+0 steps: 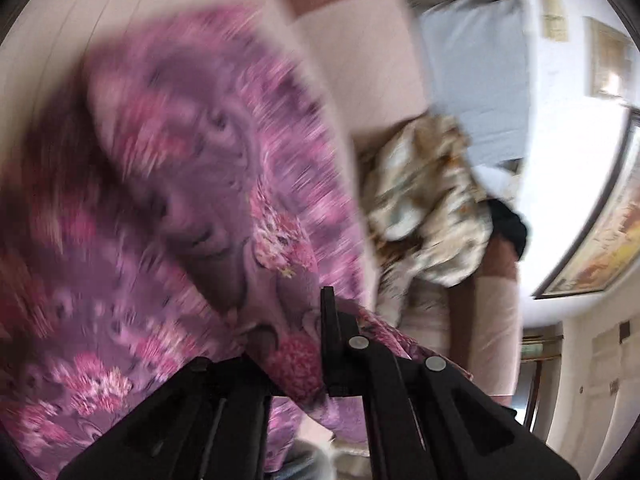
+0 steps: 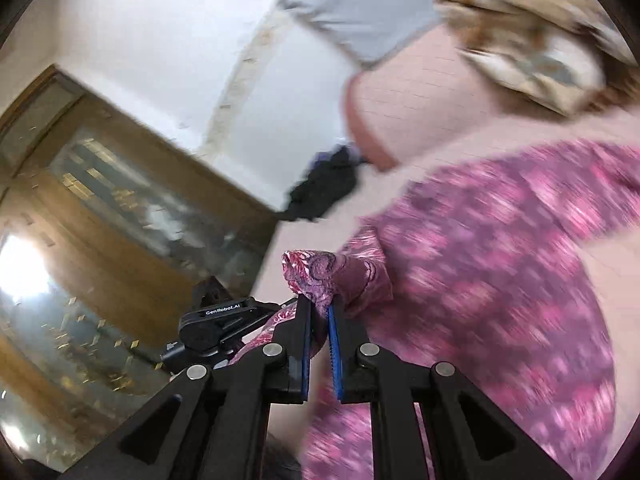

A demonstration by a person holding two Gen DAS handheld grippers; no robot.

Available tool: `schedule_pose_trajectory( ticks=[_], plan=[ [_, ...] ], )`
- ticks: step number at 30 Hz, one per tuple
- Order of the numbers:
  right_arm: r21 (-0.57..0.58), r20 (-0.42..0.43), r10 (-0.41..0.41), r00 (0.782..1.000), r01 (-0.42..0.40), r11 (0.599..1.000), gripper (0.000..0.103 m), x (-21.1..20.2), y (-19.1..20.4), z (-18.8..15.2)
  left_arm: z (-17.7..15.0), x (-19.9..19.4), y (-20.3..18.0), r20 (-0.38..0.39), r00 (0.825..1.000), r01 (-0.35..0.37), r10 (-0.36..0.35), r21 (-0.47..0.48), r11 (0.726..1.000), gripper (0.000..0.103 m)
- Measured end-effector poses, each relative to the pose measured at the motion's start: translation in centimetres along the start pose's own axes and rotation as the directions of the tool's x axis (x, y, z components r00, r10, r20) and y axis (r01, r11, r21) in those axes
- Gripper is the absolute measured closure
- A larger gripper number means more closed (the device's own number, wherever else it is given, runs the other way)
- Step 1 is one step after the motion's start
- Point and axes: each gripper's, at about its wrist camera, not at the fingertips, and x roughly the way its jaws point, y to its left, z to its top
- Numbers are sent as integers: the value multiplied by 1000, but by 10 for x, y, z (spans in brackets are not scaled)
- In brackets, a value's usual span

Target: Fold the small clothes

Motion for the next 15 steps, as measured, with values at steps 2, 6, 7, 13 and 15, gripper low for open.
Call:
schedule_pose_trajectory(
  ticks=[2,6,7,13,15],
  plan=[
    [60,-12,-44,999,45,997,94,-2,-31,-27,-21,13,33,-32,996,-80,79,-20,997,92],
    [134,-87,-182,979,193,972,94,7,-88,-66,-56,14,73,-64,990,-133,129,-54,990,59],
    [161,-101,-192,976,206,965,94,7,-98,-69,-59,9,72,-55,989,-139,138,-30,990,53],
    [131,-98,-270,958,282,950,89,-4,-99,-84,-40,-38,42,107,973,-216,205,104,971,37],
    [119,-132,-346,929,362,925,89,0,-105,-94,-16,-47,41,154,965,-227,213,77,971,36]
  ],
)
